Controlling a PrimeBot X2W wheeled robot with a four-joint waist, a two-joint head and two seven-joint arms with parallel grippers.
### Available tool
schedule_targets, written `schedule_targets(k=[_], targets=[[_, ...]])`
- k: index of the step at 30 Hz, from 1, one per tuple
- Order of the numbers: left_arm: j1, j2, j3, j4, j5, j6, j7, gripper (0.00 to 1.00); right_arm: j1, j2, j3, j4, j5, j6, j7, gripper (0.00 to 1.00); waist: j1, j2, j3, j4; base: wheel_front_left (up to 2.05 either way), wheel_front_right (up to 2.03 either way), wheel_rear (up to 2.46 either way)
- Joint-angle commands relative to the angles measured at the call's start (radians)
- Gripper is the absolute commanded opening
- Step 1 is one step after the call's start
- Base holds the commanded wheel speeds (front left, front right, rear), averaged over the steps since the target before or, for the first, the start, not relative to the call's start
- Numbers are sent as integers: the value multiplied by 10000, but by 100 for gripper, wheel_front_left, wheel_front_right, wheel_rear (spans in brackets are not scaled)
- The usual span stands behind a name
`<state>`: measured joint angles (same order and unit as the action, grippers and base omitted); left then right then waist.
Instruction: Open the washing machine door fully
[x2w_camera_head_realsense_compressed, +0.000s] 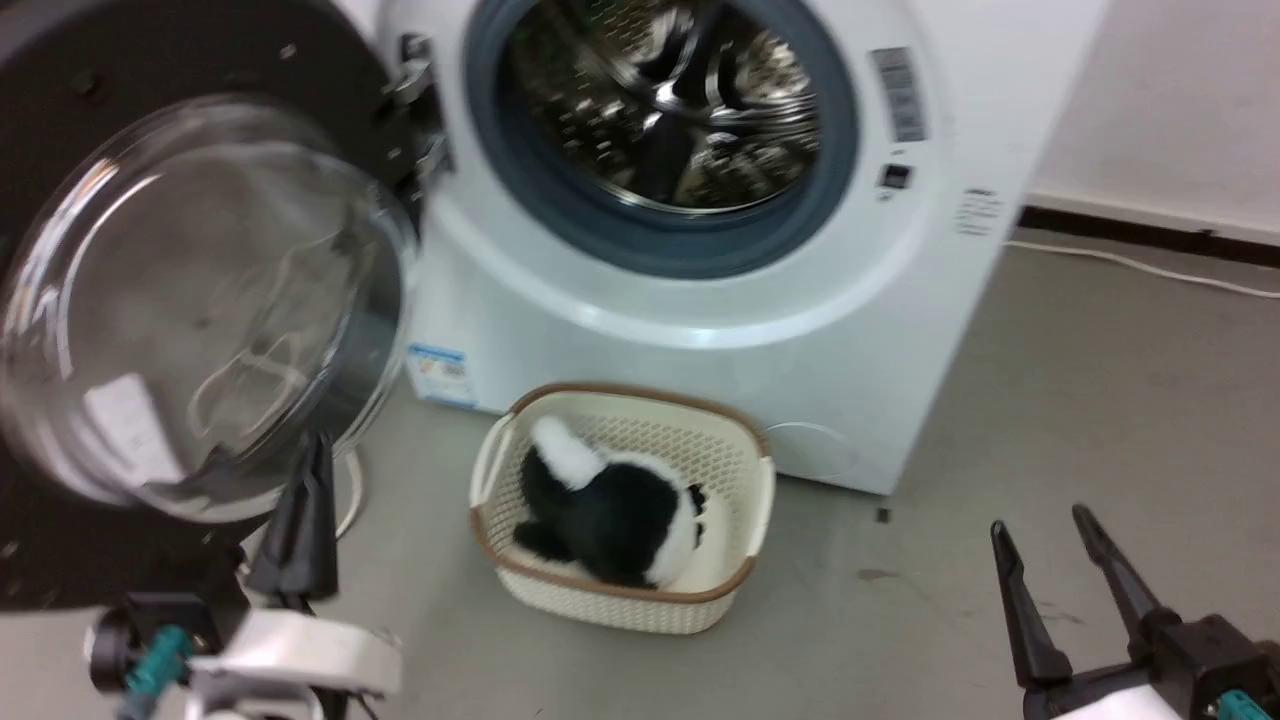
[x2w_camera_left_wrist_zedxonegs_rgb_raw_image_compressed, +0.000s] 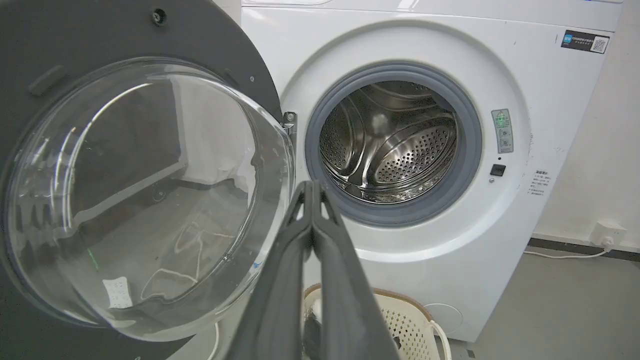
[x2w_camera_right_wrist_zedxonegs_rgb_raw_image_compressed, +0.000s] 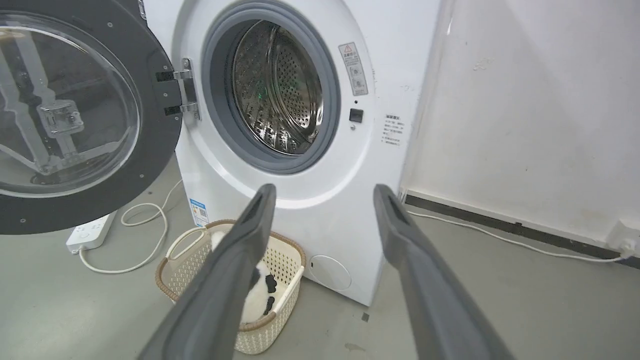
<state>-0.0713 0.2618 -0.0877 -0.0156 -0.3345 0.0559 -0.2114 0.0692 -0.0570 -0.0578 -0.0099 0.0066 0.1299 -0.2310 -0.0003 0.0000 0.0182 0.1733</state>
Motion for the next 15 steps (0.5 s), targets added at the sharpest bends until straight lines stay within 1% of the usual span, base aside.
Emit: schedule_targets(k=[1,6,7,8,9,15], targets=[[390,-175,-166,-119,60,103,4,0,243,61,21,16,142,8,15,100,3,0,-430,-635,0,0,0],[860,-387,-554,-96,319,252,-84,0,411,65,-23,-27,445,8,-15,100,3,0,-433,-1068,0,0,0],[925,-458,-612,-72,372,325,-107,15,442,65,-15,-27,489,8,-26,100,3,0,-439,-1145,0,0,0],[991,-542,-665,-42,419,405,-134,42,486,66,-25,-17,537,8,-37,100,3,0,-452,-1210,0,0,0],[1057,-603,-742,8,491,473,-149,100,534,66,-44,11,582,8,-49,100,3,0,-464,-1266,0,0,0],[1396,-804,-1117,427,769,670,-200,100,701,67,-14,171,706,8,-136,100,3,0,-481,-1557,0,0,0]])
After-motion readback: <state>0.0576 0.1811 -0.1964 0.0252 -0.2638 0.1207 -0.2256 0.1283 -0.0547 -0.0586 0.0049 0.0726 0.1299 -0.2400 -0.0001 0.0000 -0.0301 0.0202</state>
